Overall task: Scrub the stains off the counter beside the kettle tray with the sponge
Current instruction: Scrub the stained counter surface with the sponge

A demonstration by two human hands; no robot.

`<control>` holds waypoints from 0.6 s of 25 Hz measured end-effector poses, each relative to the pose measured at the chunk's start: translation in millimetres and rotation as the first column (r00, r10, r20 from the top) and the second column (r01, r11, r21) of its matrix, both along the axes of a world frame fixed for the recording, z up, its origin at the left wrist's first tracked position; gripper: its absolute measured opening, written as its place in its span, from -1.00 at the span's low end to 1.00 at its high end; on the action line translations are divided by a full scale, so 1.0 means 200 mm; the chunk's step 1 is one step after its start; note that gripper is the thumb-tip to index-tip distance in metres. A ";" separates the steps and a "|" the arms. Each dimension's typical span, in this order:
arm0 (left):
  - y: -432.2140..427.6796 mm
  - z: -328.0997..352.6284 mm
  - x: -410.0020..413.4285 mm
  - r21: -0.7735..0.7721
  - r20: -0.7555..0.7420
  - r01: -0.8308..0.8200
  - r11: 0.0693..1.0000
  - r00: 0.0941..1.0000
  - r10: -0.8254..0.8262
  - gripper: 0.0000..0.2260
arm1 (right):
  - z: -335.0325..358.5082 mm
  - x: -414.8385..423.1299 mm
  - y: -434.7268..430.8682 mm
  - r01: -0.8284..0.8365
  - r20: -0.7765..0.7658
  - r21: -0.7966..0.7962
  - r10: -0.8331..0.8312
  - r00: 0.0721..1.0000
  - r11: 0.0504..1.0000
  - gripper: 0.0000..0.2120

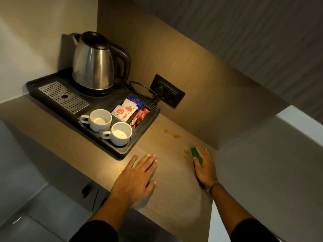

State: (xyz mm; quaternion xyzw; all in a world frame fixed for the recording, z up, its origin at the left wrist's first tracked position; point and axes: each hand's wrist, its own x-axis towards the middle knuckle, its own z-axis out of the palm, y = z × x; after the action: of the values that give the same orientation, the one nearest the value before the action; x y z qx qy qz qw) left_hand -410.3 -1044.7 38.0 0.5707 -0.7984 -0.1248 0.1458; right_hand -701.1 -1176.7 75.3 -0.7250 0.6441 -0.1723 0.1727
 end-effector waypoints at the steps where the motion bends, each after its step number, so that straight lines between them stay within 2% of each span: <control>1: 0.00 0.00 0.00 0.005 -0.005 0.003 1.000 1.000 -0.003 -0.36 | -0.01 0.09 -0.01 -0.010 -0.001 0.002 0.010 1.000 1.000 -0.55; 4: 0.01 0.00 0.00 -0.001 0.006 -0.006 1.000 1.000 0.006 -0.37 | -0.10 0.07 0.18 -0.286 -0.029 -0.023 0.285 0.958 0.958 -0.53; 5: 0.01 0.00 0.00 0.002 0.012 -0.006 1.000 1.000 0.006 -0.37 | -0.10 -0.01 0.23 -0.331 -0.033 -0.028 0.330 0.943 0.943 -0.53; 7: 0.00 0.00 0.00 0.001 0.016 -0.002 1.000 1.000 0.002 -0.37 | -0.07 -0.07 0.18 -0.265 -0.021 -0.048 0.265 0.964 0.963 -0.55; 10: 0.00 0.00 0.00 -0.013 0.015 0.007 1.000 1.000 -0.006 -0.36 | 0.00 0.15 -0.04 -0.005 0.001 -0.033 0.005 1.000 0.999 -0.56; 11: 0.00 -0.01 0.00 -0.016 0.008 0.006 1.000 1.000 -0.006 -0.36 | 0.01 0.23 -0.05 -0.005 -0.014 -0.021 0.005 1.000 1.000 -0.54; 13: -0.01 -0.01 0.00 -0.009 -0.011 -0.002 1.000 1.000 0.002 -0.35 | -0.04 0.28 -0.01 -0.188 -0.051 -0.047 0.186 0.981 0.981 -0.52; 15: -0.01 -0.01 0.01 -0.002 -0.016 0.002 1.000 1.000 -0.003 -0.35 | -0.05 0.14 0.08 -0.335 -0.052 -0.037 0.333 0.942 0.942 -0.53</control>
State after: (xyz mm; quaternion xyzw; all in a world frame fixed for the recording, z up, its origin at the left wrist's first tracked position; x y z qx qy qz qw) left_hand -409.2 -1046.6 36.4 0.5686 -0.7980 -0.1289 0.1526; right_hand -673.0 -1161.5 64.9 -0.8311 0.5117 -0.1388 0.1681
